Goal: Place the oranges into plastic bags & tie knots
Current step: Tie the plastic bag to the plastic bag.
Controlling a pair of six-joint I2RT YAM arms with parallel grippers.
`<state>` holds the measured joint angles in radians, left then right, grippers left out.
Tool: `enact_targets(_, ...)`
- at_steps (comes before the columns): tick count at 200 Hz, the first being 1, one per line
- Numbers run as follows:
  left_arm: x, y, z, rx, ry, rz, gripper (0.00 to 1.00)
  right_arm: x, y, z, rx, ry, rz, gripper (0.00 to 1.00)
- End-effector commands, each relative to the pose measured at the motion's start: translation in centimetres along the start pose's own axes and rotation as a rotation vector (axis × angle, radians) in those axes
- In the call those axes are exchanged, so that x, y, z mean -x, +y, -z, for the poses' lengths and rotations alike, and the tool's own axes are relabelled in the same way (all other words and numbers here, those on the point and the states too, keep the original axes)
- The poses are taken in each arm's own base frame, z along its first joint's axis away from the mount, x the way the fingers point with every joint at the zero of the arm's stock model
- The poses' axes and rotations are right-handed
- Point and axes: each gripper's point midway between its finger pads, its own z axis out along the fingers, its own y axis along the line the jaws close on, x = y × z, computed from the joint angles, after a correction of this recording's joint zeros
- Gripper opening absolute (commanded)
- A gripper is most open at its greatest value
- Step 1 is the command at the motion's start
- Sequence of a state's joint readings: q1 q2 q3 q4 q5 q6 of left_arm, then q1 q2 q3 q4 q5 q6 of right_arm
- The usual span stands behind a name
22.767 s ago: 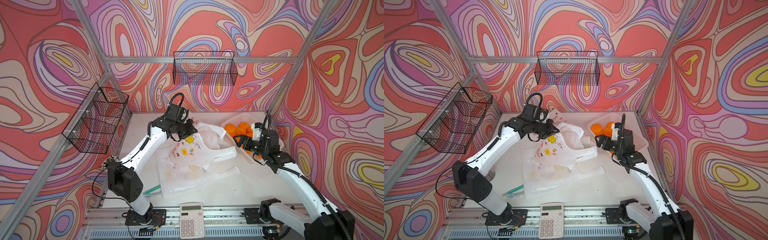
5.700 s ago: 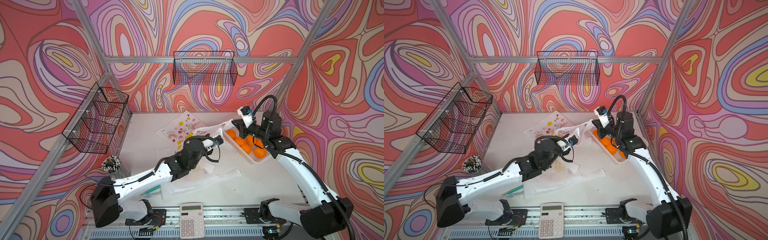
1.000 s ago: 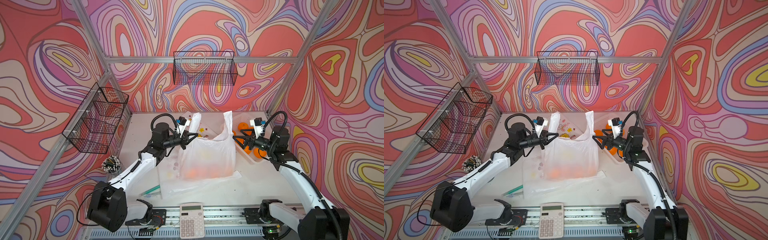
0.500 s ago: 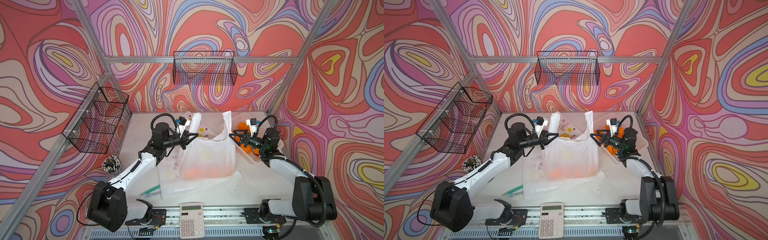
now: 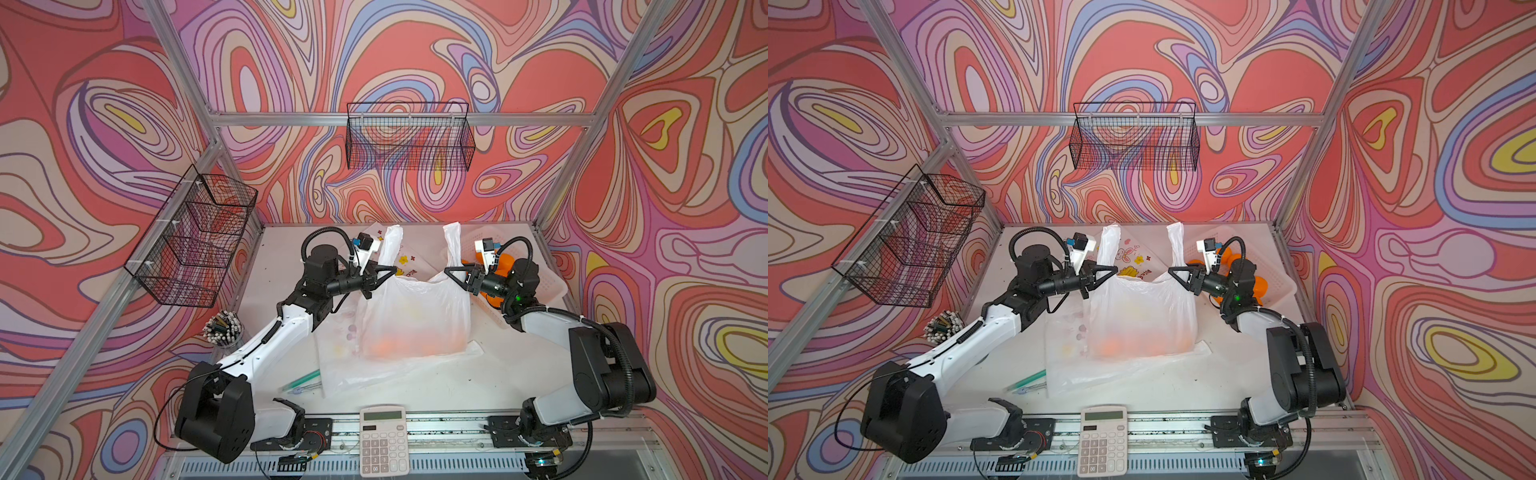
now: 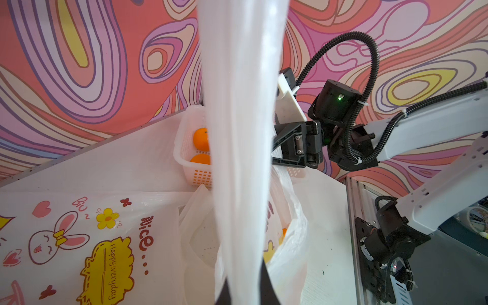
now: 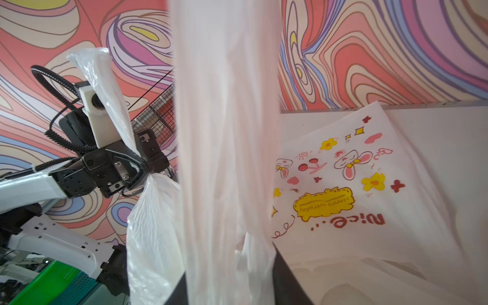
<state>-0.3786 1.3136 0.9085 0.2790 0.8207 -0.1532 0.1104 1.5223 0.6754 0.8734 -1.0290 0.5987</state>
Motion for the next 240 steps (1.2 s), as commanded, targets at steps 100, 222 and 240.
enact_targets(100,-4.5,-1.0,-2.2,-0.171,0.251,0.066,0.0,-4.0,6.1,1.3,-0.032,0.267,0.509,0.0)
enact_targets(222,-6.5,-5.3,-4.0,-0.384,0.354,0.033,0.18,-7.7,6.7,-0.5,-0.01,0.431,0.677,0.0)
enact_targets(240,-6.6,-5.7,-4.1,-0.401,0.354,0.028,0.22,-7.9,6.4,-0.7,-0.016,0.457,0.685,0.0)
